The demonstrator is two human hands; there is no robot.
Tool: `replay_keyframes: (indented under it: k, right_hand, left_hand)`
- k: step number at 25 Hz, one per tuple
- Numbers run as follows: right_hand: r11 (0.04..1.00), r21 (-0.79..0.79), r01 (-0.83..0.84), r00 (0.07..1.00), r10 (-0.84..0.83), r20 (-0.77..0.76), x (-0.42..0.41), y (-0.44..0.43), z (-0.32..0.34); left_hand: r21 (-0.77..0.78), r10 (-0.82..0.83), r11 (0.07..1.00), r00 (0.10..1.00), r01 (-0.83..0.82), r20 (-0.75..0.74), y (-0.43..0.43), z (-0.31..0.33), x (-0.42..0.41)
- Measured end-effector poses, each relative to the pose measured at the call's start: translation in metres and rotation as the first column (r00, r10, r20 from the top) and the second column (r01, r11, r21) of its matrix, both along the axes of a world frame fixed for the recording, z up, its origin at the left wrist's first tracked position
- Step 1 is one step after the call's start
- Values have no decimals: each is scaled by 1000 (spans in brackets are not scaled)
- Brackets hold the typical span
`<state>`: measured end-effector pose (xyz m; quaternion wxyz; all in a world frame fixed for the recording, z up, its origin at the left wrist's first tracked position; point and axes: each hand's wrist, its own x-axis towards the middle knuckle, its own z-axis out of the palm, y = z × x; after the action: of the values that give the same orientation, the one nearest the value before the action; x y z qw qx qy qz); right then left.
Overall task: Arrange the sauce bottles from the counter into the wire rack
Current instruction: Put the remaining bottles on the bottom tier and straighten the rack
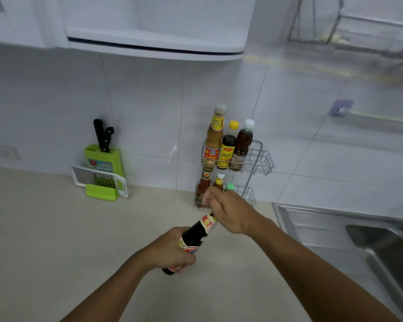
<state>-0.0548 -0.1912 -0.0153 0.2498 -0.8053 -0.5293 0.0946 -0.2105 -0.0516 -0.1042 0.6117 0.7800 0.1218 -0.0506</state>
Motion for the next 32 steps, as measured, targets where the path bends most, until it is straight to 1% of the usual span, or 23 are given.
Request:
replay_keyframes:
  k: [1,2,3,4,5,6,7,8,9,10,11,13,15,16,17,18,20,21,23,24,26,29,32]
  right_hand:
    - [996,8,85,996,-85,-36,4,-2,-3]
    - [979,0,202,974,-201,-104,9,-4,-8]
    - [942,-43,332,919,-333,-209,14,-6,-12]
    - [891,-109,440,825,-450,-343,18,-7,-15]
    - [846,-171,506,721,-523,-454,21,-8,-14]
    - [828,-197,525,657,-541,-525,25,-10,-11]
    - [842,-187,507,658,-517,-547,29,-13,-6]
    - [875,-140,463,717,-463,-520,34,-16,1]
    - [912,-73,404,807,-393,-442,39,-19,6]
    - [941,-9,338,879,-320,-353,44,-23,11]
    - [959,35,281,921,-259,-291,48,-26,14]
    - [968,93,233,947,-204,-247,57,-31,15]
    - [958,76,277,939,-254,-233,67,-33,9]
    - [948,42,316,925,-299,-234,70,-35,5]
    - [932,-3,362,903,-351,-247,72,-36,0]
    - [912,-53,406,876,-405,-262,74,-38,-6]
    - [867,-155,473,816,-498,-294,82,-44,-16]
    - [853,-186,488,782,-522,-340,87,-47,-18]
    - [859,-169,483,646,-480,-593,96,-56,-21]
    - [877,-124,465,519,-383,-764,99,-61,-22]
    - [930,1,369,357,-140,-923,106,-75,-34]
    - [972,64,225,436,-42,-899,113,-85,-53]
    - [914,116,389,590,-151,-793,135,-85,-63]
  left_hand:
    - [225,86,970,996,-87,14,-5,3,6]
    - [527,169,830,983,-181,72,-9,4,13]
    - [769,200,590,968,-245,155,-13,5,20]
    - [870,204,396,952,-295,229,-16,5,26]
    - [898,195,312,945,-312,261,-19,6,32]
    - [897,188,334,953,-288,236,-19,9,39]
    - [855,196,451,963,-258,187,-18,13,45]
    - [716,205,666,974,-211,97,-15,19,51]
    - [433,190,886,982,-166,-13,-14,22,57]
    - [99,113,990,988,-102,-108,-14,25,62]
    - [-177,10,983,987,-38,-158,-13,28,65]
    - [-425,-193,900,962,96,-191,-12,34,70]
    - [-406,-247,903,943,141,-221,-16,36,79]
    - [-276,-179,955,951,107,-250,-19,34,84]
    - [-56,-75,996,966,63,-247,-24,31,89]
    - [229,19,973,979,28,-203,-30,27,93]
    - [678,116,734,990,-35,-75,-47,18,99]
    - [723,128,688,991,-61,-38,-54,12,101]
    - [537,131,841,987,-60,-94,-61,6,109]
    - [334,116,940,983,-62,-143,-60,5,114]
    - [-67,23,997,982,-36,-187,-58,7,126]
    - [-249,-83,968,983,41,-161,-60,6,149]
    - [-127,-33,992,985,12,-169,-54,-6,170]
